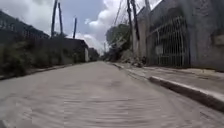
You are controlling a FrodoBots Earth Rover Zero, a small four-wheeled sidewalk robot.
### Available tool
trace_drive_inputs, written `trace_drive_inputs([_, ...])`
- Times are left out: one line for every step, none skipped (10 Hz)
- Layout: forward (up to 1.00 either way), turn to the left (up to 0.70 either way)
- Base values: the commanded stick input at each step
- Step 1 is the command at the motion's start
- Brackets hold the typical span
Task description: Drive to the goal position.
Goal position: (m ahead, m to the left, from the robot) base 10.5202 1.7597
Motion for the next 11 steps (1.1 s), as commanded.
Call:
trace_drive_inputs([1.00, 0.00])
trace_drive_inputs([1.00, 0.00])
trace_drive_inputs([1.00, 0.00])
trace_drive_inputs([1.00, 0.00])
trace_drive_inputs([1.00, 0.00])
trace_drive_inputs([1.00, 0.00])
trace_drive_inputs([1.00, 0.00])
trace_drive_inputs([1.00, 0.00])
trace_drive_inputs([1.00, 0.00])
trace_drive_inputs([1.00, 0.00])
trace_drive_inputs([1.00, 0.00])
